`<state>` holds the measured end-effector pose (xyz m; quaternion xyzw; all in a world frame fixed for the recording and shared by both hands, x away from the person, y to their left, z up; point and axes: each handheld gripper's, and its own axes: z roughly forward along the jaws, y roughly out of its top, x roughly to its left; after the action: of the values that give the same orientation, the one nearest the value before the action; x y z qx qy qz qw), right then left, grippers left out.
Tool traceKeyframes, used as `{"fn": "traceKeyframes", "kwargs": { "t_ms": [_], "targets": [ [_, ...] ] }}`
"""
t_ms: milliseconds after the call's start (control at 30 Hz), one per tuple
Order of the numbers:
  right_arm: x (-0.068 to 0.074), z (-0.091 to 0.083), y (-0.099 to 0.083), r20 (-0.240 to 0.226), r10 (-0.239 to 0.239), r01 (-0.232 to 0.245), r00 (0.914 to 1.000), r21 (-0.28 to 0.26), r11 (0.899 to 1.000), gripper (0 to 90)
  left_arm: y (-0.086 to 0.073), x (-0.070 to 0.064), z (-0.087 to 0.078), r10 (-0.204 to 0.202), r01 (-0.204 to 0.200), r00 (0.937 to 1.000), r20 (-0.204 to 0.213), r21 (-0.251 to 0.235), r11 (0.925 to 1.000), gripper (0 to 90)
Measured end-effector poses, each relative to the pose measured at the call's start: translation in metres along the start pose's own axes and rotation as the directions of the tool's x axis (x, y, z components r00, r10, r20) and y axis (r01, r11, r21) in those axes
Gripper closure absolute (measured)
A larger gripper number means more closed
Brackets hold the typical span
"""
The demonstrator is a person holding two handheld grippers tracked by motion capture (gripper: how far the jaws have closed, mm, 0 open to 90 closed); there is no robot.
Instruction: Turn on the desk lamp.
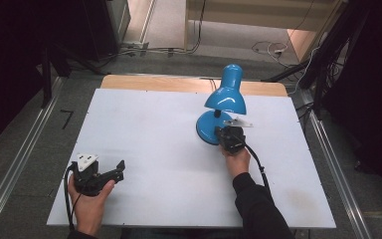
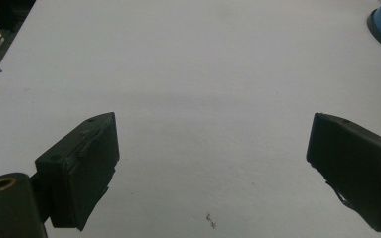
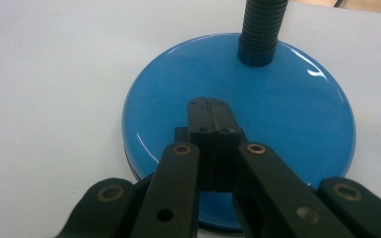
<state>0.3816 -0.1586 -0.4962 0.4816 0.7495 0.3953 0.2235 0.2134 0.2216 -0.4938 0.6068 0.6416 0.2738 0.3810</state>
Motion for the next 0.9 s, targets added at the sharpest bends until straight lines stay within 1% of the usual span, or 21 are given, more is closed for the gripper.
{"fn": "traceKeyframes", "kwargs": {
  "t_ms": [100,700,733,767,833,900],
  "targets": [
    [0.0003,-0.0001,-0.0003,0.008,-0.013,0.013,0.9999,0.0,1.0,87.8,0.0,-0.0004,0.0001,0.001,-0.001,1.0,0.0,0.001,1.0,6.8],
    [0.0025,-0.0006,-0.0018,0.014,-0.007,0.007,0.9999,-0.007,1.0,87.8,-0.0003,-0.0003,-0.0001,0.001,-0.001,1.0,0.001,0.002,1.0,6.9],
    [0.0026,-0.0004,-0.0018,0.011,-0.006,0.005,0.9999,0.005,1.0,87.9,-0.0003,-0.0003,0.0,0.002,-0.002,1.0,0.0,0.002,1.0,6.9],
    [0.0035,-0.0005,-0.0029,-0.002,-0.005,0.005,1.0,-0.001,1.0,87.9,-0.0004,-0.0003,0.0,0.001,-0.001,1.0,0.0,0.002,1.0,6.9],
    [0.0064,-0.0014,-0.0041,0.008,-0.015,0.015,0.9999,-0.004,1.0,87.9,-0.0004,-0.0004,0.0001,0.002,-0.002,1.0,0.0,0.002,1.0,6.9],
    [0.0061,-0.0015,-0.005,0.008,-0.009,0.009,0.9999,-0.01,1.0,87.9,-0.0004,-0.0006,0.0,0.003,-0.003,1.0,0.001,0.003,1.0,6.9]
  ]
}}
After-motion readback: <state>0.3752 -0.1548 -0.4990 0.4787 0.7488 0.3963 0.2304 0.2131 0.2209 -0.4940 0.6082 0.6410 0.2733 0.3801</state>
